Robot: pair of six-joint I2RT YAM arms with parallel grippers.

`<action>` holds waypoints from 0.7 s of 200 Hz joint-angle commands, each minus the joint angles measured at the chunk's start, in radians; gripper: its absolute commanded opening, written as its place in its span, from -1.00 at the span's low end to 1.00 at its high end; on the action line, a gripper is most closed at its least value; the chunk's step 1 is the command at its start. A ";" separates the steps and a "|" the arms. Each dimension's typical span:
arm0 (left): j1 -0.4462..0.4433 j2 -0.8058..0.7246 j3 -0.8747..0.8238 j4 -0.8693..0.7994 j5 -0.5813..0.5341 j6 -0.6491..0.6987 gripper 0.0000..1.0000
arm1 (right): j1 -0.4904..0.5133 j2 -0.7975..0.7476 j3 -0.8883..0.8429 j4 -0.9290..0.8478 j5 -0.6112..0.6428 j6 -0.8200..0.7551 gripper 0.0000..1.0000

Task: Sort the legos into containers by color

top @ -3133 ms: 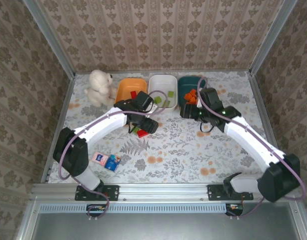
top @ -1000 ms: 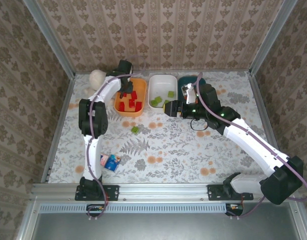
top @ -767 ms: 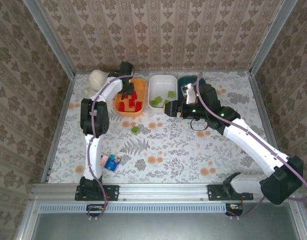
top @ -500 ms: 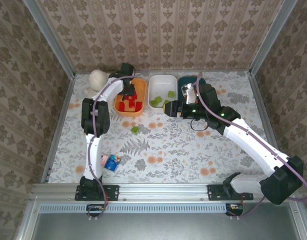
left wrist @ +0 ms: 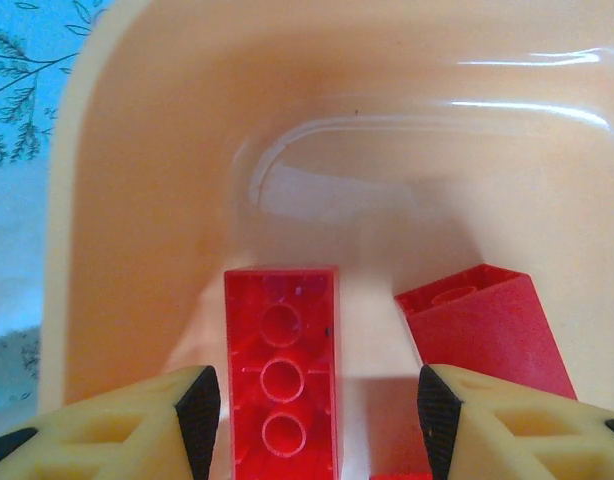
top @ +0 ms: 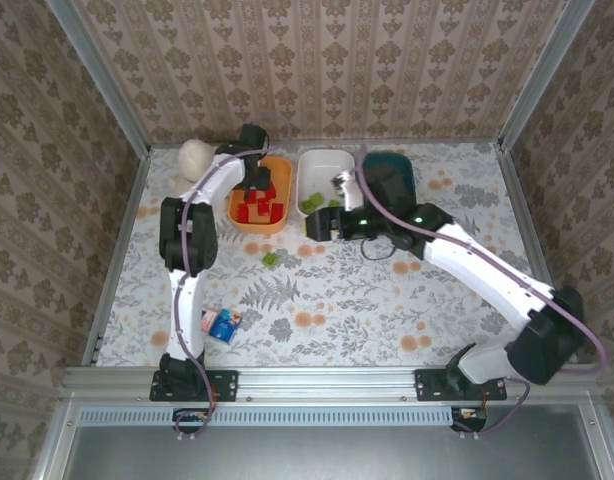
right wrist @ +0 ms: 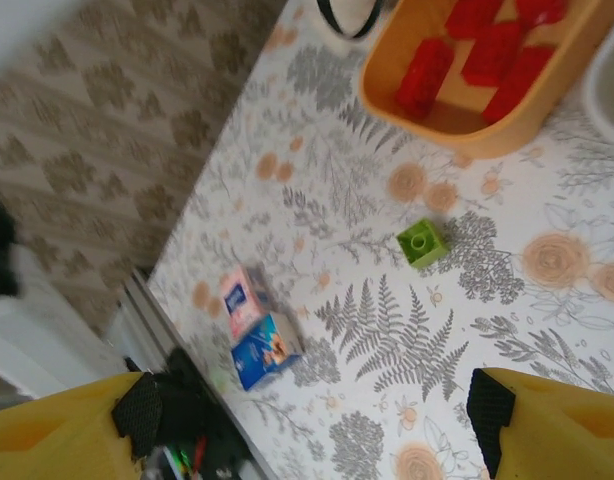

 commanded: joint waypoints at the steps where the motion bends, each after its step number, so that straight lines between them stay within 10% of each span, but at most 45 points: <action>1: 0.006 -0.274 -0.104 0.019 0.005 -0.121 0.26 | 0.088 0.148 0.090 -0.126 0.098 -0.137 0.66; 88: 0.032 -1.168 -1.043 -0.047 0.102 -0.484 0.39 | 0.210 0.623 0.482 -0.310 0.322 -0.481 0.63; 140: 0.013 -1.609 -1.194 -0.305 0.064 -0.557 0.40 | 0.223 0.806 0.623 -0.355 0.387 -0.455 0.67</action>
